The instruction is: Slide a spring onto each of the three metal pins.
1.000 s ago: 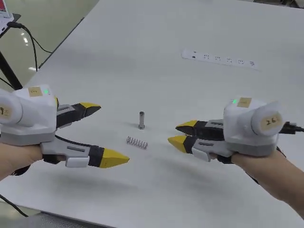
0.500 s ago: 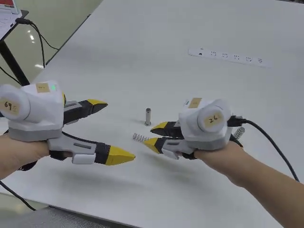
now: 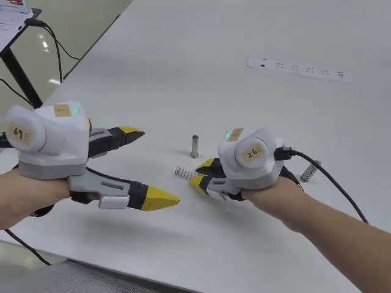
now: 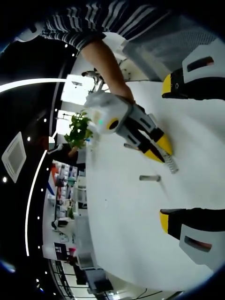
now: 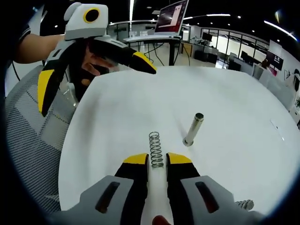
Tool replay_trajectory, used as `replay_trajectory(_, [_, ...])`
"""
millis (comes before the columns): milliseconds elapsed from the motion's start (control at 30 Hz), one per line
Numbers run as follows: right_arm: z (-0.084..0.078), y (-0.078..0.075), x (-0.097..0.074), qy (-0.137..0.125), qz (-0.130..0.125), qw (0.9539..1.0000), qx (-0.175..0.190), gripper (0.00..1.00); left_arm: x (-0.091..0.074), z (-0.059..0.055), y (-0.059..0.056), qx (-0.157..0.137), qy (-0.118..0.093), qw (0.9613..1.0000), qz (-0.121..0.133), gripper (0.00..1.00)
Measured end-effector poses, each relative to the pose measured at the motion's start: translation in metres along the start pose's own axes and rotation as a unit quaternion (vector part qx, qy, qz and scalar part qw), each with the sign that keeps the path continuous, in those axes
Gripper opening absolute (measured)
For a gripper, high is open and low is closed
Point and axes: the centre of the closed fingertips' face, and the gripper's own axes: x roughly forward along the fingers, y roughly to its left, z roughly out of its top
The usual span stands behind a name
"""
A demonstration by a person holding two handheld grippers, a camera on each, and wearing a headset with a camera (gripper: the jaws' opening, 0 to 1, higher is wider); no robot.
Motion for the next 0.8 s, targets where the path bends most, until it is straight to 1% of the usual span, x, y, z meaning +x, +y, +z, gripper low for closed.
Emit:
replay_trajectory(100, [-0.003,0.000,0.000,0.005,0.002,1.0000,0.000,0.09,0.000,-0.001,0.000,0.000,0.002,1.0000,0.000,0.94])
replay_trajectory(133, [-0.003,0.000,0.000,0.002,0.002,1.0000,-0.005,0.08,0.000,-0.002,0.000,-0.001,0.003,1.0000,0.000,0.94])
replay_trajectory(300, [-0.004,0.000,-0.004,0.002,0.005,1.0000,-0.006,0.08,0.001,-0.002,-0.001,-0.001,0.005,1.0000,-0.002,0.94])
replay_trajectory(400, [-0.001,0.004,-0.015,-0.004,0.012,0.9998,-0.012,0.08,0.002,-0.001,-0.003,-0.001,0.005,1.0000,-0.004,0.94])
replay_trajectory(600, [0.001,0.004,-0.037,-0.015,0.015,0.9997,-0.015,0.08,0.008,0.000,-0.009,-0.001,0.006,0.9999,-0.013,0.92])
replay_trajectory(667, [-0.001,0.005,-0.045,-0.012,0.016,0.9996,-0.022,0.08,0.010,-0.001,-0.013,-0.003,0.010,0.9997,-0.021,0.90])
replay_trajectory(700, [-0.001,0.005,-0.050,-0.014,0.016,0.9993,-0.032,0.08,0.012,-0.002,-0.015,-0.002,0.011,0.9996,-0.026,0.89])
replay_trajectory(800, [-0.001,0.003,-0.062,-0.019,0.017,0.9992,-0.030,0.08,0.014,-0.004,-0.019,-0.001,0.015,0.9993,-0.034,0.87])
